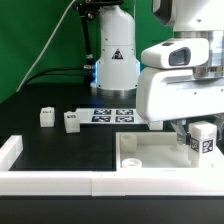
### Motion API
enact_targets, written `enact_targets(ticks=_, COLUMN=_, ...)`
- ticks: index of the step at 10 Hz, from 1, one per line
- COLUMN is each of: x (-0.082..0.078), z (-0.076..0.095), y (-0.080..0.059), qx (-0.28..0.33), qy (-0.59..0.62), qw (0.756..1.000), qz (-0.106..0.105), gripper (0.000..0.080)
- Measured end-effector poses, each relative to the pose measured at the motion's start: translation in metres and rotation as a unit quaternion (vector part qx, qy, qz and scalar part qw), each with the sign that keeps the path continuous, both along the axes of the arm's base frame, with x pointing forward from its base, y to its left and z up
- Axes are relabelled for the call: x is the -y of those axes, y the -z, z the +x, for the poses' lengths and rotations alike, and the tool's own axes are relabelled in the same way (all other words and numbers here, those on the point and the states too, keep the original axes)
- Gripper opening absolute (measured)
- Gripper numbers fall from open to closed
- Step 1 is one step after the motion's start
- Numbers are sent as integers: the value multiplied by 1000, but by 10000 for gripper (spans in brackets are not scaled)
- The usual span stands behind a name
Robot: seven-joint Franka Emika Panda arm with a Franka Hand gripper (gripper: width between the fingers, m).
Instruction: Assemble one leg
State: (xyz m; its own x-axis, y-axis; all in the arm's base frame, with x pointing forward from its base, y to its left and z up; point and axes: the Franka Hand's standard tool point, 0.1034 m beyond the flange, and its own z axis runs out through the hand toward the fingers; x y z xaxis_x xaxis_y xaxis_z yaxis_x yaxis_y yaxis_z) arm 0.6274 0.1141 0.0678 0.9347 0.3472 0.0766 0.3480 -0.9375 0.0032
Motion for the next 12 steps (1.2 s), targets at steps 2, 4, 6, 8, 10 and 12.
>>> enact_targets(ticks=2, x=0, z=0, y=0, qx=0, qy=10, qw=1000, qz=1, gripper=291)
enact_targets(ticks=4, x=-1, z=-1, y=1, qx=-2, qy=81, qw=997, qz=7, gripper=291)
enact_targets(ticks=6, x=-5, z=-3, y=2, qx=-6, qy=239, qw=971, qz=17, gripper=291)
enact_targets(ticks=8, x=-6, z=-4, y=3, qx=-11, qy=405, qw=914, qz=30, gripper=291)
enact_targets(ticks=10, x=-8, z=-5, y=3, qx=-20, qy=531, qw=846, qz=43, gripper=291)
enact_targets(ticks=12, x=-10, z=-6, y=3, qx=-26, qy=627, qw=777, qz=51, gripper=291)
